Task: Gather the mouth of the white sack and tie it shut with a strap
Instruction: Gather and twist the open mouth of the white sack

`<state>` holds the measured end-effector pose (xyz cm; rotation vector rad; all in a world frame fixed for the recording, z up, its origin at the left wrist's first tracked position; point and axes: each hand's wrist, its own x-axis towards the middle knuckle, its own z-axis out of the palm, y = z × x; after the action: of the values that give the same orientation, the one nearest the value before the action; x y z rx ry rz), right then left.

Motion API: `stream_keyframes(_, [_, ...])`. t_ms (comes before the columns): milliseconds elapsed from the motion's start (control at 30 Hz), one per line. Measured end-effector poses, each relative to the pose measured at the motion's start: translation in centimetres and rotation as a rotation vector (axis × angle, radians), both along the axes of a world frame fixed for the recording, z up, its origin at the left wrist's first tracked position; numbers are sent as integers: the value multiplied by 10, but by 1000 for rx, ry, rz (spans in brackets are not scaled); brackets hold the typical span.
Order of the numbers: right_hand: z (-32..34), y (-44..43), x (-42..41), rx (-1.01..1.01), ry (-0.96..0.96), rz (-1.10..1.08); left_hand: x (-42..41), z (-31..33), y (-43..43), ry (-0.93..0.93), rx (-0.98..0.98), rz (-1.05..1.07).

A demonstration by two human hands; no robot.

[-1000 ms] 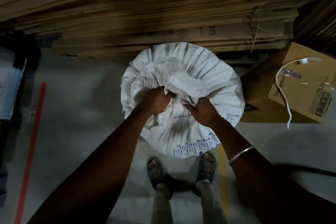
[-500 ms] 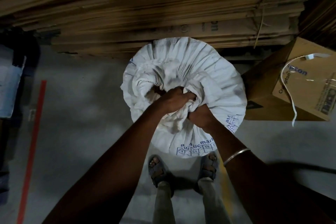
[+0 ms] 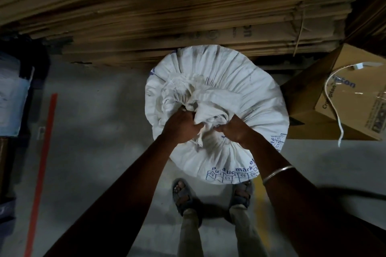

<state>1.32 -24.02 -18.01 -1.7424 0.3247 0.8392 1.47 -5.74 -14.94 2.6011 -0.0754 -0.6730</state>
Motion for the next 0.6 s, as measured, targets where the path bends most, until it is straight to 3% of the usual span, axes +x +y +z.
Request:
stream_keyframes(67, [7,3,2,-76,-13,162,4,4,5,37,-77,-43])
stream_keyframes(167, [16,8,6,-360,69,622,24,22,9,115,-69,-101])
stream_keyframes(233, [19,14,5,-351,120,744,37,33,6,173,-51,-112])
stream_keyframes(333, [11,24,1,-225,98,619,43,39,-11,228,-28,-14])
stream_keyframes(433, [1,31,-6,-294,-66,605,44,32,-29,232,-76,160])
stream_keyframes(500, [-10,30,-13,-204,-171,329,47,29,-35,243,-124,248])
stream_keyframes(600, [-18,21,-20,69,-54,-106,46,21,-39,200,-173,160])
